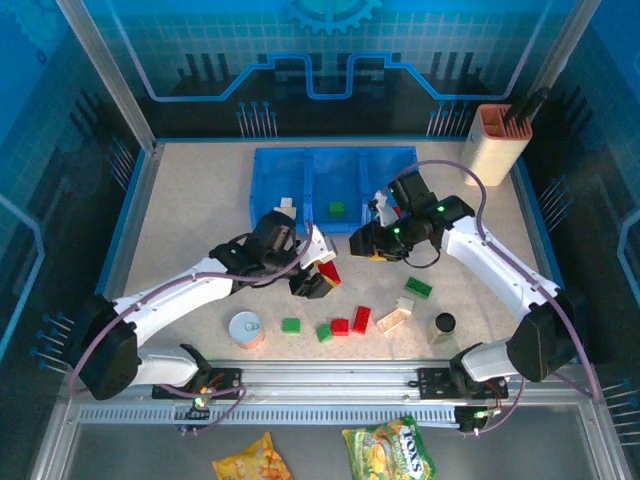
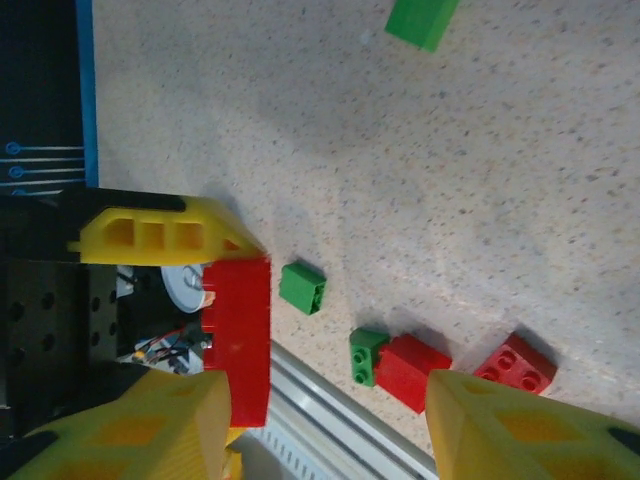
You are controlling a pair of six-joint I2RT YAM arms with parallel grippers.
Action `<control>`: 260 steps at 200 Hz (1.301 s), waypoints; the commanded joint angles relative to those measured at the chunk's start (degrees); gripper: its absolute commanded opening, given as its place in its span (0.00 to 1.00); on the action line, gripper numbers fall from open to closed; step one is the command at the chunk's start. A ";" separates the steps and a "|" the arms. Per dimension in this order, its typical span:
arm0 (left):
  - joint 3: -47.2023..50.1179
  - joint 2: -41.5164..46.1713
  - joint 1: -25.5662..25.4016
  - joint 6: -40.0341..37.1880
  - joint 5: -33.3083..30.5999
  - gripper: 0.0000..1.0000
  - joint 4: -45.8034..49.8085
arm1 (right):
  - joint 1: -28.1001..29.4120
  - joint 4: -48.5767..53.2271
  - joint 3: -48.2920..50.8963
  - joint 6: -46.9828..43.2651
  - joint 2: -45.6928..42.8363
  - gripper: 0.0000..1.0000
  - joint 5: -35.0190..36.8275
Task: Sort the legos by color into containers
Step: Place the lego in the container.
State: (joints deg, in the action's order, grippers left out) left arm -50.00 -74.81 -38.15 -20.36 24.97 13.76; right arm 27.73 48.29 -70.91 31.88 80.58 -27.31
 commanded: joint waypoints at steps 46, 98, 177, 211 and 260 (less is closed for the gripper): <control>0.18 1.51 -0.28 -4.68 2.28 0.00 -1.63 | 5.71 -3.65 -0.59 4.43 4.18 0.56 -5.09; -0.21 1.15 -0.27 -4.86 1.67 0.00 -0.84 | 9.98 -7.28 1.20 6.99 7.36 0.55 -6.17; 0.20 1.44 -0.28 -4.25 0.87 0.00 -1.46 | 13.05 -10.06 1.23 9.55 10.61 0.39 -4.39; 0.36 1.26 -0.27 -4.25 0.30 0.07 -1.45 | 12.99 -9.62 1.13 9.25 10.57 0.30 -3.82; 1.37 2.12 -0.34 -3.06 -2.49 0.47 -2.85 | 12.53 -9.31 0.89 8.84 9.91 0.23 -2.44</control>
State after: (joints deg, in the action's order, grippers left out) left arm -49.98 -74.70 -38.26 -23.97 24.25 13.43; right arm 39.72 38.41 -69.73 41.39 90.67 -30.28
